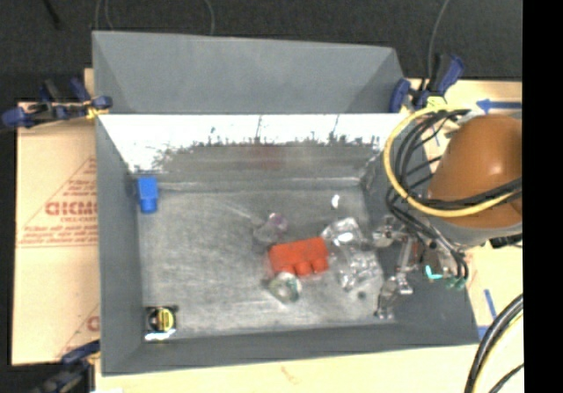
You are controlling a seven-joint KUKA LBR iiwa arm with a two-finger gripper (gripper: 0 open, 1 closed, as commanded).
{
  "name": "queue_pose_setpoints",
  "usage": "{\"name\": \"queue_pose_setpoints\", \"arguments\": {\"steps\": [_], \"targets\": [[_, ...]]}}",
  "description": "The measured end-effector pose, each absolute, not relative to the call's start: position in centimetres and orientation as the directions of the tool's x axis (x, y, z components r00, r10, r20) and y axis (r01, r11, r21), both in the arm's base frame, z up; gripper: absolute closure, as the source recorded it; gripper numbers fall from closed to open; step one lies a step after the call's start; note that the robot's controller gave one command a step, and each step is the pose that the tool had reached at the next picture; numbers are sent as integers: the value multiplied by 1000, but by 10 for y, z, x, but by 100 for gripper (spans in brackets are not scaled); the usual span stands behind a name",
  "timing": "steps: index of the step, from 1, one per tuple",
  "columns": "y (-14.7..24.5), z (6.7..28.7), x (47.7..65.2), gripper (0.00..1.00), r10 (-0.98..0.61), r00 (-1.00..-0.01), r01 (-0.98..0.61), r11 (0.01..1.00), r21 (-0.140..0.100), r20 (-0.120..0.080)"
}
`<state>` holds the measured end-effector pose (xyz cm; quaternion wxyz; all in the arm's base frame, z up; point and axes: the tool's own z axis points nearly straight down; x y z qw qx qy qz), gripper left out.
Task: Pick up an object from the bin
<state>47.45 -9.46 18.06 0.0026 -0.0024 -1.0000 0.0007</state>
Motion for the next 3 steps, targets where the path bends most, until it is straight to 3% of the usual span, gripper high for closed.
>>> {"name": "queue_pose_setpoints", "arguments": {"steps": [1, 2, 3], "targets": [[-122, 123, 494, 0, 97, -995, 97, 995, 2, -10], [-123, 126, 495, 100, 95, -995, 95, 995, -3, -17], [-122, 284, 498, 100, 71, -997, 71, 997, -4, -13]]}}
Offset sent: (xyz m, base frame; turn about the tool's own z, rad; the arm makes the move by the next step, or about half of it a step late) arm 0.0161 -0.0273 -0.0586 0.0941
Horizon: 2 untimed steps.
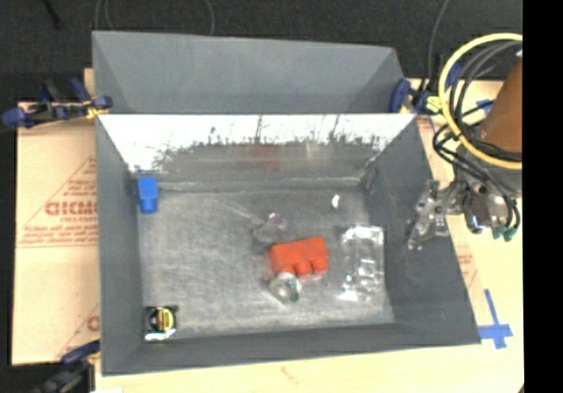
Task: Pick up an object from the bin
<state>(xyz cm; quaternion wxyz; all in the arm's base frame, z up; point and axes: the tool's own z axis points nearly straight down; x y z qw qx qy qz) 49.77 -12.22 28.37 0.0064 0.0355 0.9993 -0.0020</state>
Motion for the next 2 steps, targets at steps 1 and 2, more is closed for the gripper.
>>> {"name": "queue_pose_setpoints", "arguments": {"steps": [1, 2], "targets": [[-122, 279, 496, 0, 71, -997, 71, 997, -2, -4], [-79, 127, 497, 0, -20, -1000, -20, 1000, 0, 5]]}}
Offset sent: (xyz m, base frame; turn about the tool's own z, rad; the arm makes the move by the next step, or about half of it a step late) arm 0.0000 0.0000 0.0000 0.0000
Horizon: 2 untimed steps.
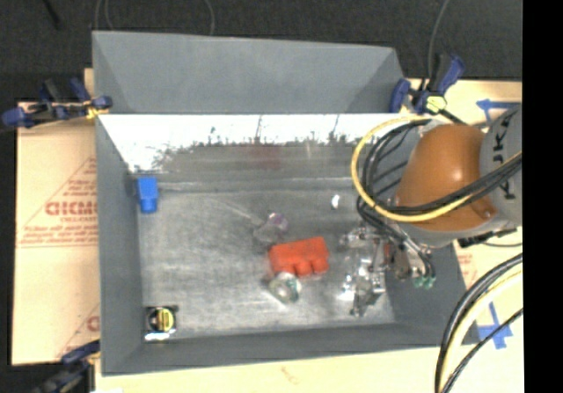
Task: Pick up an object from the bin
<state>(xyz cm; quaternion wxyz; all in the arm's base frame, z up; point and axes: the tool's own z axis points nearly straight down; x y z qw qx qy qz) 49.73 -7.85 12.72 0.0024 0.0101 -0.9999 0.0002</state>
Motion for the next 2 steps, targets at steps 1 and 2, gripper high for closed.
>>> {"name": "queue_pose_setpoints", "arguments": {"steps": [1, 2], "targets": [[-125, 119, 511, 0, -116, -993, -116, 993, 12, 0], [-123, 121, 515, 100, -120, -993, -120, 993, 8, -17]]}}
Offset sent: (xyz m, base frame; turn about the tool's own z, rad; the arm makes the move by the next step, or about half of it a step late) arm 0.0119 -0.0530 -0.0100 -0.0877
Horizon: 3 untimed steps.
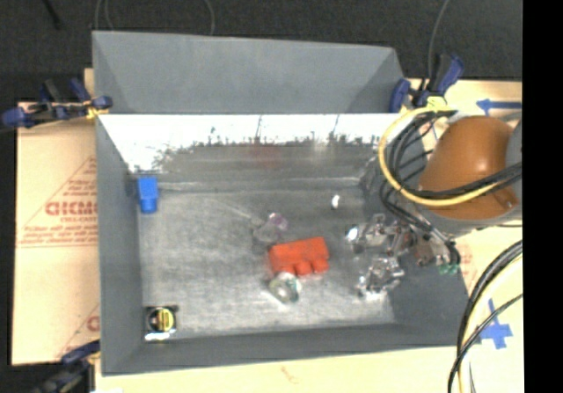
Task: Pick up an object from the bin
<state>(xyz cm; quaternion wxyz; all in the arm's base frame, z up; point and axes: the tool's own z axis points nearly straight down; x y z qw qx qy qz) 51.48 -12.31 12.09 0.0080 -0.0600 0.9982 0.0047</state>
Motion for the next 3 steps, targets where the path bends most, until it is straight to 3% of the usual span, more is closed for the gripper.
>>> {"name": "queue_pose_setpoints", "arguments": {"steps": [1, 2, 3], "targets": [[-136, 262, 518, 100, -91, -996, -91, 996, -6, -12], [-135, 257, 517, 0, -90, -996, -90, 996, -1, -4], [-53, 132, 522, 0, 30, -1000, 30, 1000, 4, 4]]}}
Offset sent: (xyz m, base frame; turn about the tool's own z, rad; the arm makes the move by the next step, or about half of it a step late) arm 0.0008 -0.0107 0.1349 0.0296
